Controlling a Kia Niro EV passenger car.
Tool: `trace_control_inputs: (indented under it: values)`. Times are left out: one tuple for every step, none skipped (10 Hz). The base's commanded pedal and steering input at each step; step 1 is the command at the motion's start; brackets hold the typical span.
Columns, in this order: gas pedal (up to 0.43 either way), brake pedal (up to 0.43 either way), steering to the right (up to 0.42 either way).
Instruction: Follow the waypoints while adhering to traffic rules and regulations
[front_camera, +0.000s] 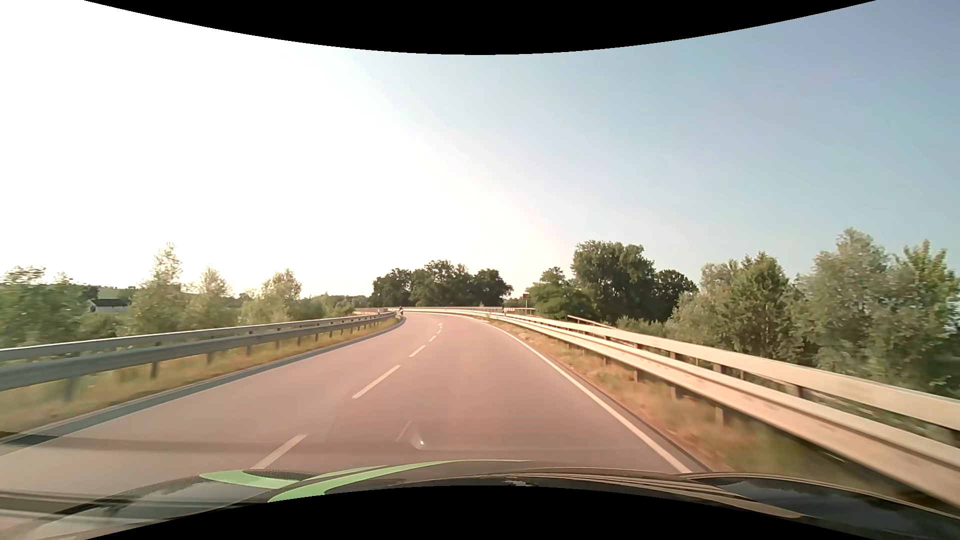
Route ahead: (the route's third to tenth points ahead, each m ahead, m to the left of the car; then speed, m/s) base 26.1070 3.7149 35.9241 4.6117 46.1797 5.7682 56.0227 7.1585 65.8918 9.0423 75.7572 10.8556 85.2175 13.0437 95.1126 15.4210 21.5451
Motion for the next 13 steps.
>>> trace_control_inputs:
  values:
    - [0.157, 0.0, -0.011]
    - [0.157, 0.0, -0.013]
    - [0.157, 0.0, -0.013]
    - [0.157, 0.0, -0.013]
    - [0.157, 0.0, -0.014]
    - [0.157, 0.0, -0.014]
    - [0.157, 0.0, -0.014]
    - [0.157, 0.0, -0.014]
    - [0.157, 0.0, -0.014]
    - [0.157, 0.0, -0.016]
    - [0.157, 0.0, -0.017]
    - [0.169, 0.0, -0.017]
    - [0.169, 0.0, -0.017]
